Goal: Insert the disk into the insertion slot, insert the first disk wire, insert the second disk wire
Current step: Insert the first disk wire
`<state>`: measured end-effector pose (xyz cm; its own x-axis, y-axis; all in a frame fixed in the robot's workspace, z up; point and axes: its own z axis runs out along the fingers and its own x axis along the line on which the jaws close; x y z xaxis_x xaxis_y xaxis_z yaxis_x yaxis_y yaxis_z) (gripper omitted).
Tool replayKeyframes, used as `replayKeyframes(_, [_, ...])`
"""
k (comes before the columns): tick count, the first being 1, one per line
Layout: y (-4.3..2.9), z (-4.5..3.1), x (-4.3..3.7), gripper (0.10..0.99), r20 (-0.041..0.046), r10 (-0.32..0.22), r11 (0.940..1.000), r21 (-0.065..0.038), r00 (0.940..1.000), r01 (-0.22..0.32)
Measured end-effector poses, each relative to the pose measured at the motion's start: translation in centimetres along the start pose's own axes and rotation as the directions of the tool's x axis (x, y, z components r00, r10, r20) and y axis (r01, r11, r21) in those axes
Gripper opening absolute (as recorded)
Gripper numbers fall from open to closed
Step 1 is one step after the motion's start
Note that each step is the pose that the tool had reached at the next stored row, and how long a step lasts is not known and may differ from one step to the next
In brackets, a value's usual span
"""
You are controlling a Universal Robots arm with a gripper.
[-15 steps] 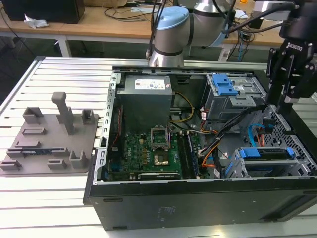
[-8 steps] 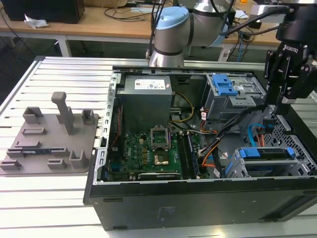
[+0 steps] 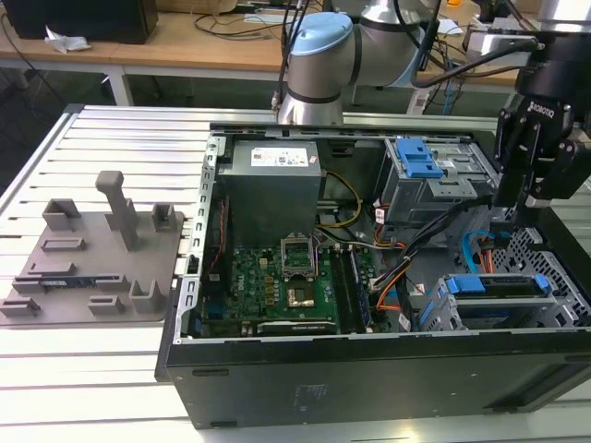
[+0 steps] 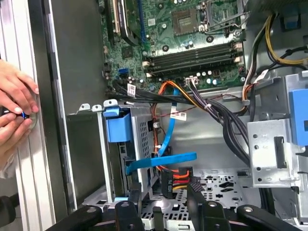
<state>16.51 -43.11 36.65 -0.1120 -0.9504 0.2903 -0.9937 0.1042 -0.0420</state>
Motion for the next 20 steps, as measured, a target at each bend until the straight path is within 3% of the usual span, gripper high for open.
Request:
replayKeyframes(2, [0.01, 0.11, -0.03, 0.502, -0.002, 0.008, 0.9999, 0.01, 1.0, -0.008])
replayKeyframes(7, [0.1, 0.48, -0.15, 0.502, -0.0168, 0.048, 0.9988, 0.008, 0.9987, -0.048])
replayKeyframes(9, [0.31, 0.56, -0.27, 0.502, -0.0268, 0.05, 0.9987, 0.01, 0.9984, -0.05])
replayKeyframes(10, [0.52, 0.52, -0.44, 0.502, -0.054, 0.05, 0.9987, 0.015, 0.9973, -0.049])
replayKeyframes(11, [0.59, 0.51, -0.56, 0.502, -0.0874, 0.05, 0.9986, 0.02, 0.9949, -0.048])
replayKeyframes(12, [0.64, 0.46, -0.95, 0.502, -0.0917, 0.05, 0.9986, 0.021, 0.9945, -0.048])
replayKeyframes(14, [0.73, 0.53, -1.56, 0.502, -0.0924, 0.05, 0.9986, 0.022, 0.9945, -0.048])
replayKeyframes(17, [1.0, 0.96, -1.7, 0.502, -0.0934, 0.058, 0.9976, 0.043, 0.9939, -0.054])
replayKeyframes(20, [1.11, 1.12, -2.17, 0.502, -0.0977, 0.058, 0.9975, 0.044, 0.9935, -0.054])
